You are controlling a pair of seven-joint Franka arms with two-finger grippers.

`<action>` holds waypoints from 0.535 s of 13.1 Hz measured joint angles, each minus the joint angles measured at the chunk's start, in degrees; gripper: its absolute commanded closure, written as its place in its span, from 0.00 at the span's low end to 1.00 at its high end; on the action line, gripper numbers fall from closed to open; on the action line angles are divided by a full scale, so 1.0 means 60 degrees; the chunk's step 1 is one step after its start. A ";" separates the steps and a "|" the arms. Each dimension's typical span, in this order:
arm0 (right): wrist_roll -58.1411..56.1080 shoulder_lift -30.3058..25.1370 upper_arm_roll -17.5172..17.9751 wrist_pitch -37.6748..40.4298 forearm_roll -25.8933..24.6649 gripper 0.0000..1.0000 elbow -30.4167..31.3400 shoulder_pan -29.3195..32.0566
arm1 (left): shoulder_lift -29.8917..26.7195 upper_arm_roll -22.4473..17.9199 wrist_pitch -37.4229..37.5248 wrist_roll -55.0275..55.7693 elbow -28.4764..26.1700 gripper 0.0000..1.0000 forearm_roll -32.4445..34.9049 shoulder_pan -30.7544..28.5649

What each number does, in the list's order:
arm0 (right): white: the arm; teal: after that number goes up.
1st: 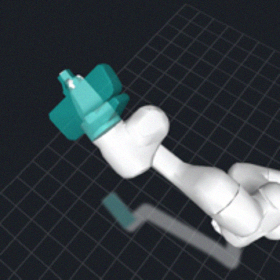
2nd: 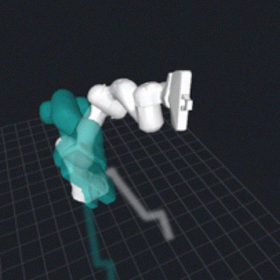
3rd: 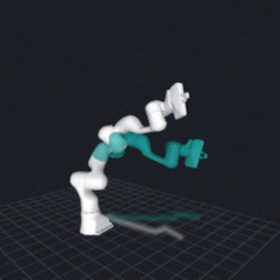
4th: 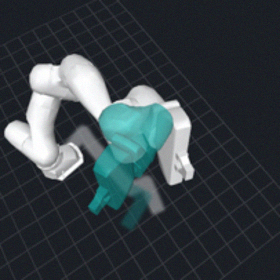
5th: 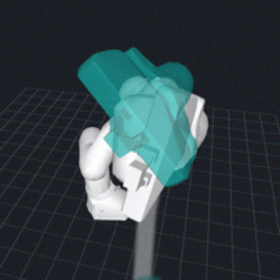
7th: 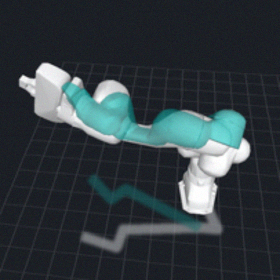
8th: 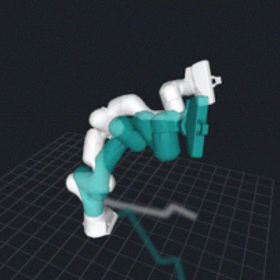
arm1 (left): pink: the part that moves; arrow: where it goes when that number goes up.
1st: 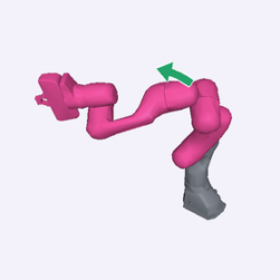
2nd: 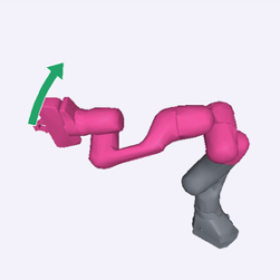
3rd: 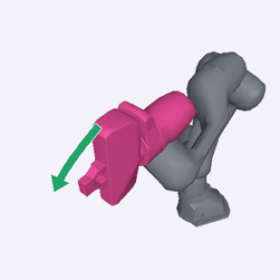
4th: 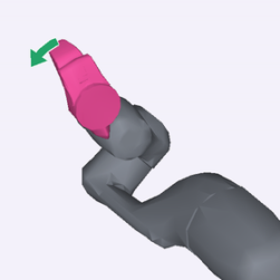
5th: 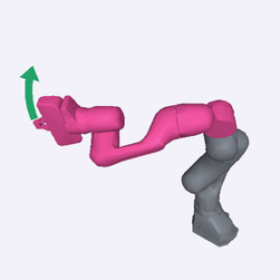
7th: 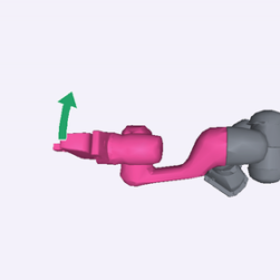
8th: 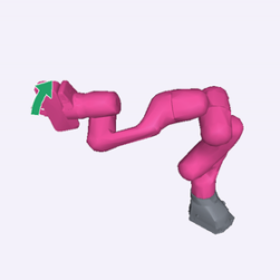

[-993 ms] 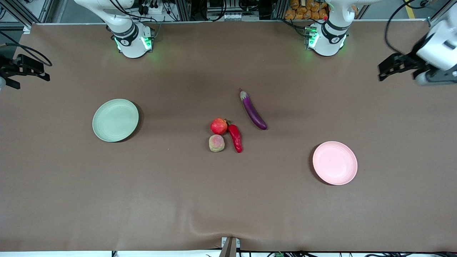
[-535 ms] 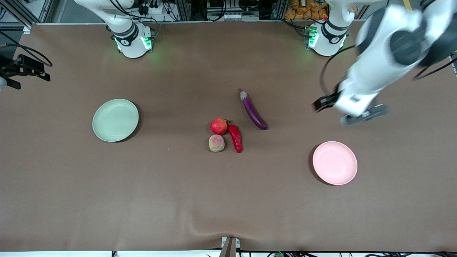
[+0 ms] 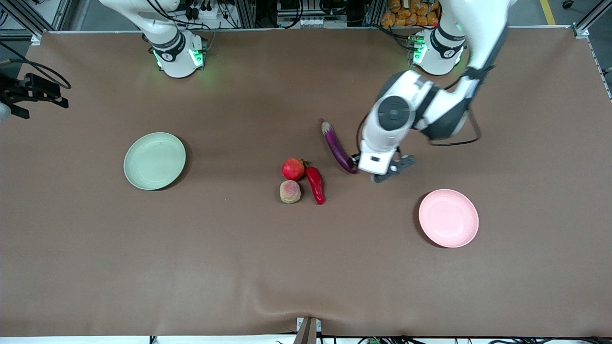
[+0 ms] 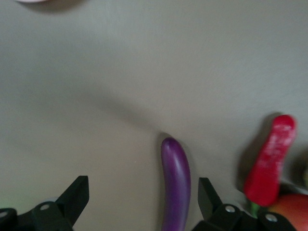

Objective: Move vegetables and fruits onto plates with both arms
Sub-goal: 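Reach the left gripper to the purple eggplant and grasp it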

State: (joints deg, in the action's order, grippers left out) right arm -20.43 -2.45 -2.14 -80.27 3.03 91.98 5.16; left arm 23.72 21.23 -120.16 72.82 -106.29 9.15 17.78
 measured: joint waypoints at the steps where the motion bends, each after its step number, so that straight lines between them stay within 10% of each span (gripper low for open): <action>1: 0.0000 0.0000 0.0000 0.0000 0.0000 0.00 0.0009 0.0000 | 0.0232 0.0004 -0.0138 0.0756 -0.0099 0.00 0.0297 0.0282; 7: 0.0000 0.0000 -0.0001 0.0009 0.0000 0.00 0.0027 0.0002 | 0.1429 0.0006 -0.1298 0.3344 -0.0222 0.00 0.1266 0.1315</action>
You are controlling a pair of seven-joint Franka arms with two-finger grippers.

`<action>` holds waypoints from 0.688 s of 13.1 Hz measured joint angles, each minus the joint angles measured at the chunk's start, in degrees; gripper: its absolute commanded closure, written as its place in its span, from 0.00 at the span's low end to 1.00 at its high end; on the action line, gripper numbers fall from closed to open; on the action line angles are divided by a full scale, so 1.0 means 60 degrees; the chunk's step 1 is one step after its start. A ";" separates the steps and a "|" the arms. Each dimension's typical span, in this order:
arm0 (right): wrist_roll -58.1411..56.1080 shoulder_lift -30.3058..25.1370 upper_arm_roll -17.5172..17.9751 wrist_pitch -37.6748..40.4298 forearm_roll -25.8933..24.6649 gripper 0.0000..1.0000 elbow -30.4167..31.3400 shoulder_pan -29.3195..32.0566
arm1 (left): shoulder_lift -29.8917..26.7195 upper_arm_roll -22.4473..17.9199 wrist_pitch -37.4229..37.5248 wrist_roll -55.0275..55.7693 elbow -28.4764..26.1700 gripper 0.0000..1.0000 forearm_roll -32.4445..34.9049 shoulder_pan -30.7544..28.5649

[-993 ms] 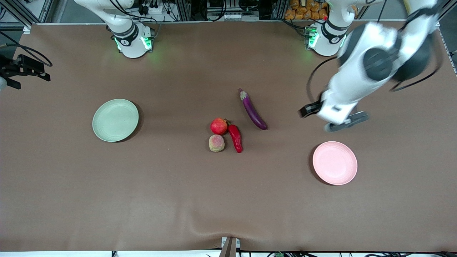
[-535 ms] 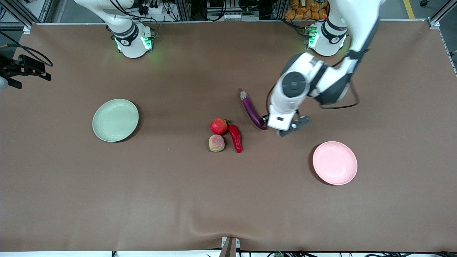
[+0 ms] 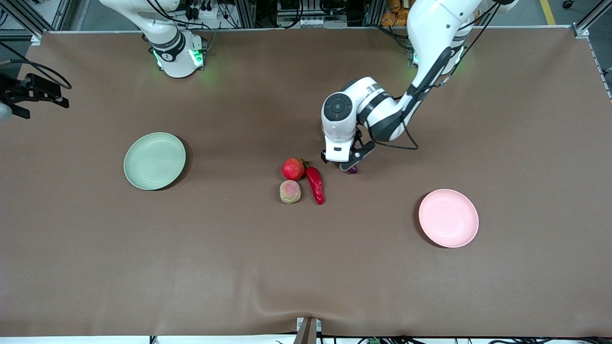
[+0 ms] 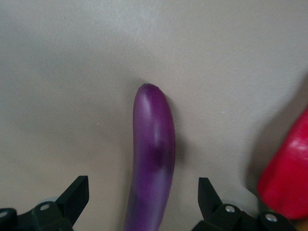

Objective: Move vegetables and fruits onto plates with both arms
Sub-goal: 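Reach the left gripper to the purple eggplant and grasp it, then carry the eggplant to the pink plate while the right gripper reaches the peach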

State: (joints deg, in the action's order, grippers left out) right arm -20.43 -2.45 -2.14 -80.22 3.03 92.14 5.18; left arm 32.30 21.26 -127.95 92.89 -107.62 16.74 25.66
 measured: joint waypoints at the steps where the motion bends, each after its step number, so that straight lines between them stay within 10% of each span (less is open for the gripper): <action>1: 0.0000 0.0000 -0.0001 0.0000 0.0000 0.00 0.0001 0.0000 | 0.0120 0.0000 -0.0137 0.0235 -0.0072 0.00 0.0215 0.0028; 3: -0.0002 0.0000 0.0000 0.0000 0.0000 0.00 0.0002 0.0001 | 0.0261 0.0000 -0.0650 0.0443 -0.0359 0.20 0.0325 0.0053; 4: -0.0003 0.0004 0.0000 0.0000 0.0000 0.00 0.0002 0.0001 | 0.0308 0.0000 -0.0898 0.0511 -0.0501 0.48 0.0330 0.0062; 5: -0.0005 0.0041 0.0003 0.0006 -0.0001 0.00 0.0013 0.0001 | 0.0354 0.0000 -0.1056 0.0569 -0.0593 0.99 0.0331 0.0066; 9: -0.0007 0.1324 -0.0001 0.0002 -0.0016 0.00 0.0012 0.0057 | 0.0379 -0.0018 -0.1244 0.0642 -0.0599 1.00 0.0839 -0.0020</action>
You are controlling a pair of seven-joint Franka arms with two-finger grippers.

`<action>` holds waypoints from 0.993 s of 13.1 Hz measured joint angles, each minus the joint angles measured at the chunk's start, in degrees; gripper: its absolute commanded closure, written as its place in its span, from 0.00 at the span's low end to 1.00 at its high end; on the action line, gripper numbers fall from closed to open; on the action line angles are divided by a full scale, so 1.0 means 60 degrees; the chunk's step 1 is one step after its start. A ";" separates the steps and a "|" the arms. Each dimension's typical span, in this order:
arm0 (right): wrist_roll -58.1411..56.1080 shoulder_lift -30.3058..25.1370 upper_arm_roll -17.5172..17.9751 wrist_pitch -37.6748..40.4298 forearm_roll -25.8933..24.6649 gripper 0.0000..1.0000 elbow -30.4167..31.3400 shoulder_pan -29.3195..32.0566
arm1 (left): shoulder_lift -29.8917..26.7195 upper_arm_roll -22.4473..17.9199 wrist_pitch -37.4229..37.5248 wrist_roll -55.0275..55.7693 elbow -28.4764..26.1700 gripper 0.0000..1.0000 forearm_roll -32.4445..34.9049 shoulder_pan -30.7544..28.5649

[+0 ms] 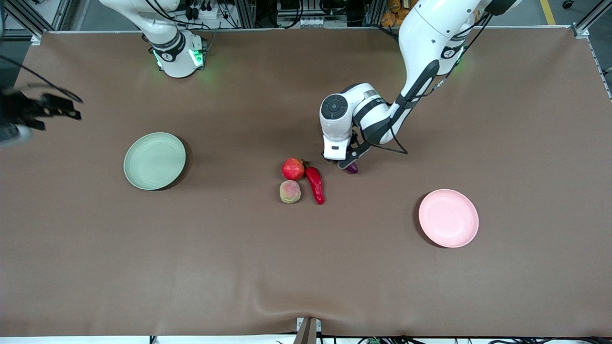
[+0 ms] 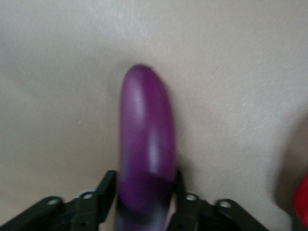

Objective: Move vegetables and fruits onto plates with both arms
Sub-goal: 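Carry the eggplant to the pink plate while the right gripper reaches the peach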

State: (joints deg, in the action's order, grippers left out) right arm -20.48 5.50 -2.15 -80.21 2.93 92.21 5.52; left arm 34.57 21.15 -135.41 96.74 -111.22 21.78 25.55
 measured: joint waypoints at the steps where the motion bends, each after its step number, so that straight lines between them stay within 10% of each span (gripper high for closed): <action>1: -0.0011 0.0323 -0.0002 0.0003 0.0004 0.00 -0.0047 0.0069 | -0.0028 -0.0030 0.0000 -0.0063 0.0034 1.00 0.0080 -0.0119; 8: 0.0354 0.0864 0.0170 -0.0182 0.0511 0.00 -0.0243 -0.0311 | -0.1417 -0.0097 0.0854 -0.5093 0.0283 1.00 0.0176 -0.3501; 13: 0.4003 0.1870 0.0225 -0.1571 0.0963 0.00 -0.0248 -0.1811 | -0.1468 -0.0102 0.0874 -0.7956 0.0395 1.00 0.0175 -0.5589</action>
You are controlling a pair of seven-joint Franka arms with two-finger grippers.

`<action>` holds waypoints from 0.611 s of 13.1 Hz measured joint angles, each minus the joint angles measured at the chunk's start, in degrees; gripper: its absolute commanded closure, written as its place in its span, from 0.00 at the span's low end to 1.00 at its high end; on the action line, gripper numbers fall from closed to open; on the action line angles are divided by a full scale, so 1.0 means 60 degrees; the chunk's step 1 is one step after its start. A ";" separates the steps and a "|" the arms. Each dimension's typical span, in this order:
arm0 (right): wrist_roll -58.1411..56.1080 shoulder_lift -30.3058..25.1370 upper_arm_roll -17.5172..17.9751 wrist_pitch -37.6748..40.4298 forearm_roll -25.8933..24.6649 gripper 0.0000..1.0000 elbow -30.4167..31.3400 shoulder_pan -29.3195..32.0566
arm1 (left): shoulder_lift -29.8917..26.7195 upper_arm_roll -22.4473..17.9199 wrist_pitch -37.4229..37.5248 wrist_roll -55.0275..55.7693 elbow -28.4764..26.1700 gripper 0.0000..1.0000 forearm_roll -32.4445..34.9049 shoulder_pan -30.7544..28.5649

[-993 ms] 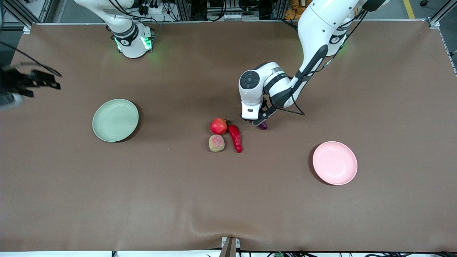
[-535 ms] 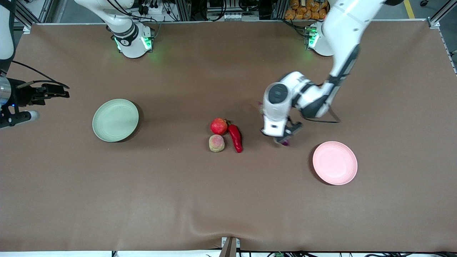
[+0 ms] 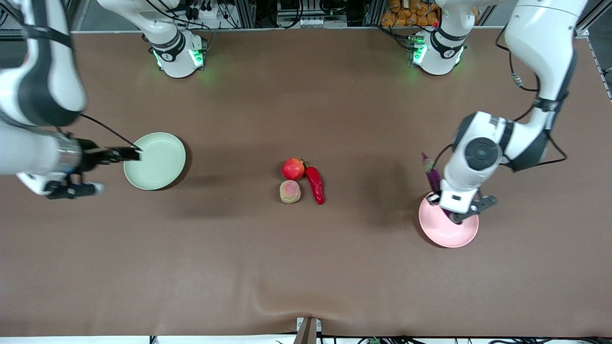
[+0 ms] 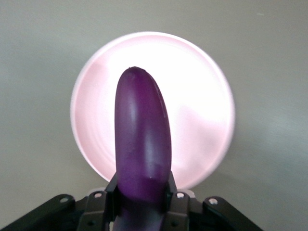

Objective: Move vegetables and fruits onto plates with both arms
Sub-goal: 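Carry the eggplant to the pink plate while the right gripper reaches the peach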

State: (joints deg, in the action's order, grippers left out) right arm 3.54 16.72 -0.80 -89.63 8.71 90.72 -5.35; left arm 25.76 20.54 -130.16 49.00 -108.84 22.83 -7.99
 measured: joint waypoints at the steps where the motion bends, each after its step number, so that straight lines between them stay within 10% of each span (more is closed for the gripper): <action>1: 0.0893 0.0120 0.0016 -0.0200 0.0282 0.00 -0.0001 -0.0426 | 0.0093 0.0002 -0.0002 -0.0247 0.0036 1.00 0.0000 -0.0226; 8: 0.5661 0.1196 0.0055 -0.1966 0.1553 0.00 0.0017 -0.2720 | 0.1106 -0.0005 -0.0008 -0.1114 0.0694 1.00 0.0000 -0.0546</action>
State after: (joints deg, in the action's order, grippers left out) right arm 37.51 23.89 -0.47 -101.43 18.02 90.82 -21.66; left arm 32.40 20.51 -130.21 42.31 -104.68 22.83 -11.26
